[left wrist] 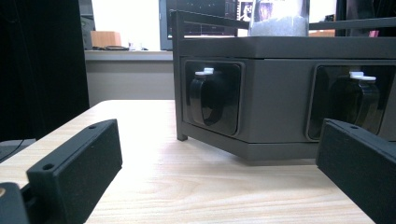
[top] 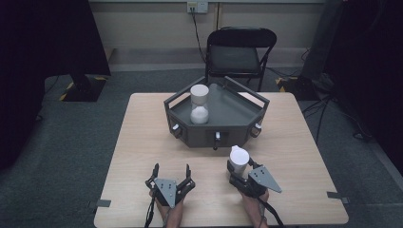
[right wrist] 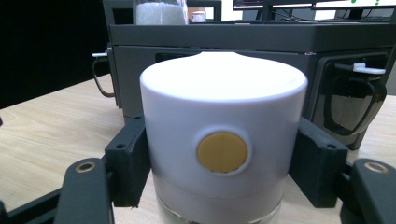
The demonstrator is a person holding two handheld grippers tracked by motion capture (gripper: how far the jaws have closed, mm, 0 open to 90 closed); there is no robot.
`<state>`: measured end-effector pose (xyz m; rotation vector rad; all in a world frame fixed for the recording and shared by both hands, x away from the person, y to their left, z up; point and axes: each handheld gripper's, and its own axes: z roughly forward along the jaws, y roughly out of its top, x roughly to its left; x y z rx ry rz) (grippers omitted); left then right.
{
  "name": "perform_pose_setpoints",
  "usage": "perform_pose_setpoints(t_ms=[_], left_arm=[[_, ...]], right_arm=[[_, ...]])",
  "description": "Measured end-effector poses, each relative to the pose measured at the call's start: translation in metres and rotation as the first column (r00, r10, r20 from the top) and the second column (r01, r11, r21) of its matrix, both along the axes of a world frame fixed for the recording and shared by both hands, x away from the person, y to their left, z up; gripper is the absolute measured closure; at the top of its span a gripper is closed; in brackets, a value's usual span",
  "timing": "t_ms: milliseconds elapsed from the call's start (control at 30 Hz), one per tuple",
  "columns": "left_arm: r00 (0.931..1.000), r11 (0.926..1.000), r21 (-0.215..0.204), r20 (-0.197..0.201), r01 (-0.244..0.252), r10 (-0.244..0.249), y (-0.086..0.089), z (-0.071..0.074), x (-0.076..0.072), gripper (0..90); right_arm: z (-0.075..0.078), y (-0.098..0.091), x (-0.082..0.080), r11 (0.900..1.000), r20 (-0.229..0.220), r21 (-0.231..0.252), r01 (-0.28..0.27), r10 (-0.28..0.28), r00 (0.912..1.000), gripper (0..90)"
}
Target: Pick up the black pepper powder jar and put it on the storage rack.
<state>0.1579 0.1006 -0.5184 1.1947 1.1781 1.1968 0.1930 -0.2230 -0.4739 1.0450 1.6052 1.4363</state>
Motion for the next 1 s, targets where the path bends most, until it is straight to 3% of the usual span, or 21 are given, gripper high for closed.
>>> perform_pose_setpoints(t_ms=[533, 1000], left_arm=[[1.0000, 1.0000, 0.000, -0.001, -0.006, 0.006, -0.001, 0.000, 0.000, 0.0], [1.0000, 1.0000, 0.000, -0.001, -0.006, 0.006, -0.001, 0.000, 0.000, 0.0]], right_arm=[[0.016, -0.005, -0.003, 0.9996, 0.016, -0.015, -0.023, 0.023, 0.9996, 29.5], [0.030, -0.019, 0.005, 0.9975, 0.013, -0.014, -0.069, 0.069, 0.9975, 29.6]])
